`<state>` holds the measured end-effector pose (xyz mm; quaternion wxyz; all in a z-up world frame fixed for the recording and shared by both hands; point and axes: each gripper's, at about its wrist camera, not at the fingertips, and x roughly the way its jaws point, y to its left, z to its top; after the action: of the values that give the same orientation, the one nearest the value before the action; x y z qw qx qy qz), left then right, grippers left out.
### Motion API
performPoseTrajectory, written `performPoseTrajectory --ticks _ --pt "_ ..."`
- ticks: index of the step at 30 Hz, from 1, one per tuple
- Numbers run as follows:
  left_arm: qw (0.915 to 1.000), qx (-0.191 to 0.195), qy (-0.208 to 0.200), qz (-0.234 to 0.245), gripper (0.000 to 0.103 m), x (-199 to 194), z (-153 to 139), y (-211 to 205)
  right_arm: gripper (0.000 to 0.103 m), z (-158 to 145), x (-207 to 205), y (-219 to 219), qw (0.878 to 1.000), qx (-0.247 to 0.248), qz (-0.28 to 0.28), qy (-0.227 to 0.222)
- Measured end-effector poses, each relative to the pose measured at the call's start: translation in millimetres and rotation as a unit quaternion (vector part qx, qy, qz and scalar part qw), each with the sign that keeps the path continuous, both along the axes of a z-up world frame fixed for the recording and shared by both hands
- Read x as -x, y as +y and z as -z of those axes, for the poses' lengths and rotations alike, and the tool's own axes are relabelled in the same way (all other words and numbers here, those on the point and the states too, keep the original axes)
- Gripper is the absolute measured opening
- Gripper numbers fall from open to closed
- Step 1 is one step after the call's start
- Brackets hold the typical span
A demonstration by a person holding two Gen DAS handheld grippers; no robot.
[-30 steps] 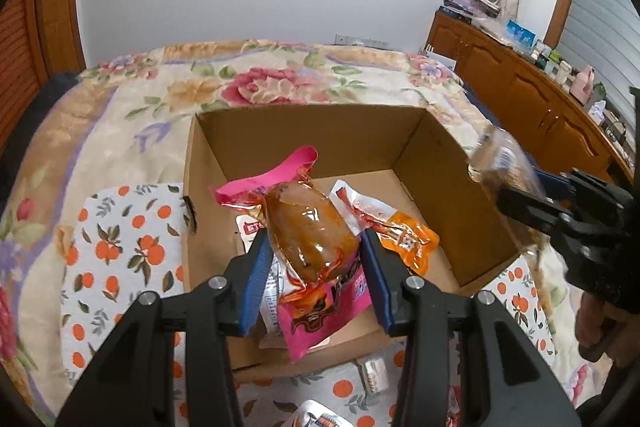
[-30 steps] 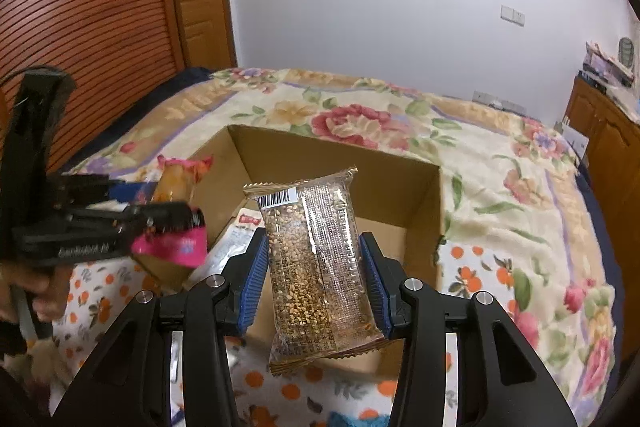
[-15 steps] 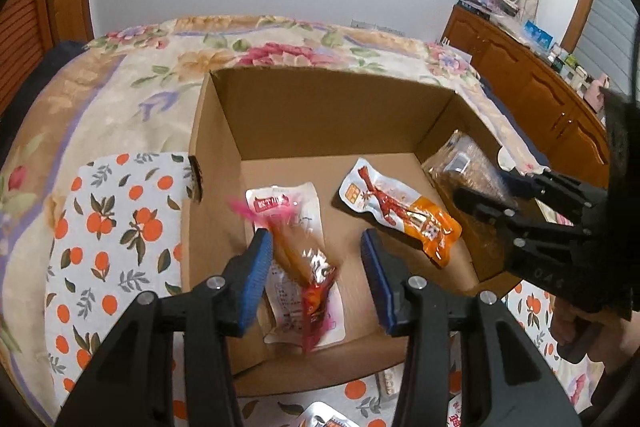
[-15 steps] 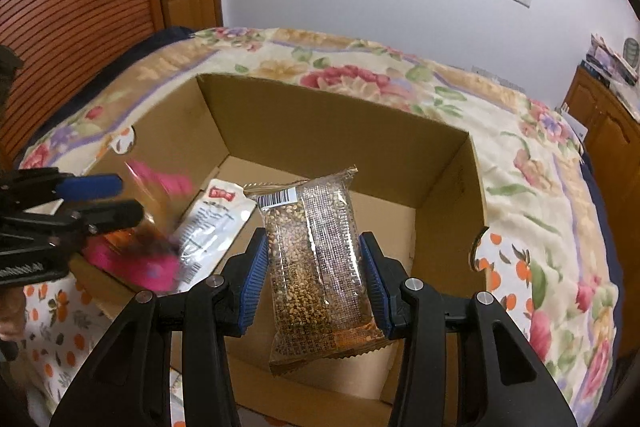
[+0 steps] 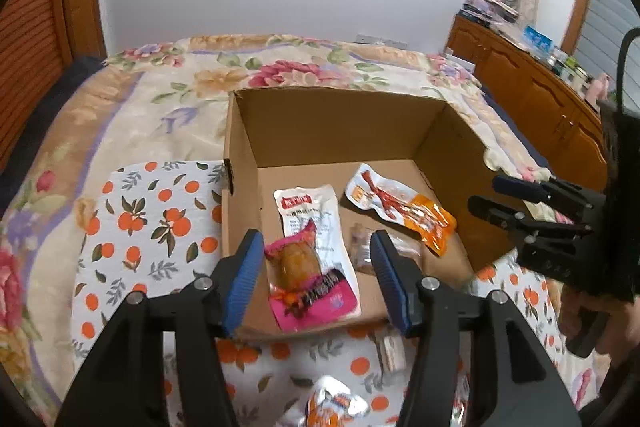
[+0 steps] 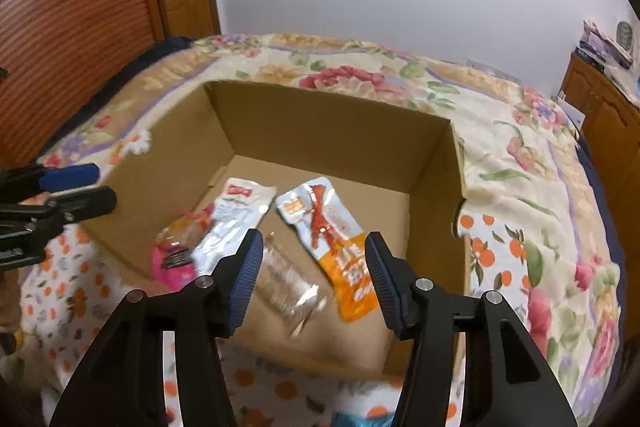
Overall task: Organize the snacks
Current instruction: 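Move both tools back toward the remaining snack packets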
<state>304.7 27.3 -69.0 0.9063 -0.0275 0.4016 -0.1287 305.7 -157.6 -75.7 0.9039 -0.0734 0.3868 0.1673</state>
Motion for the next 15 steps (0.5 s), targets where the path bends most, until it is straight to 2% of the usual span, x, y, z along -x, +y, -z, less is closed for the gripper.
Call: performPoseTrajectory --ticks 2,4,9,13,15 --pt "1.0000 -0.006 -0.006 0.005 0.065 15 -5 0 0.055 -7 15 -3 1.000 -0.012 0.000 0.001" --pt "0.9998 -0.003 -0.018 0.001 0.077 32 -10 0 0.056 -14 36 -7 1.000 -0.023 -0.001 0.001" --pt "0.9997 0.002 -0.021 0.012 0.083 72 -17 -2 0.066 -23 84 -14 0.999 -0.034 -0.002 -0.004" --pt "0.9995 -0.016 -0.012 0.026 0.088 98 -15 -4 0.088 -23 112 -22 0.999 -0.042 0.005 -0.003" --pt "0.9996 -0.016 -0.006 0.024 0.089 108 -13 -3 0.088 -22 123 -26 0.999 -0.050 0.010 -0.003"
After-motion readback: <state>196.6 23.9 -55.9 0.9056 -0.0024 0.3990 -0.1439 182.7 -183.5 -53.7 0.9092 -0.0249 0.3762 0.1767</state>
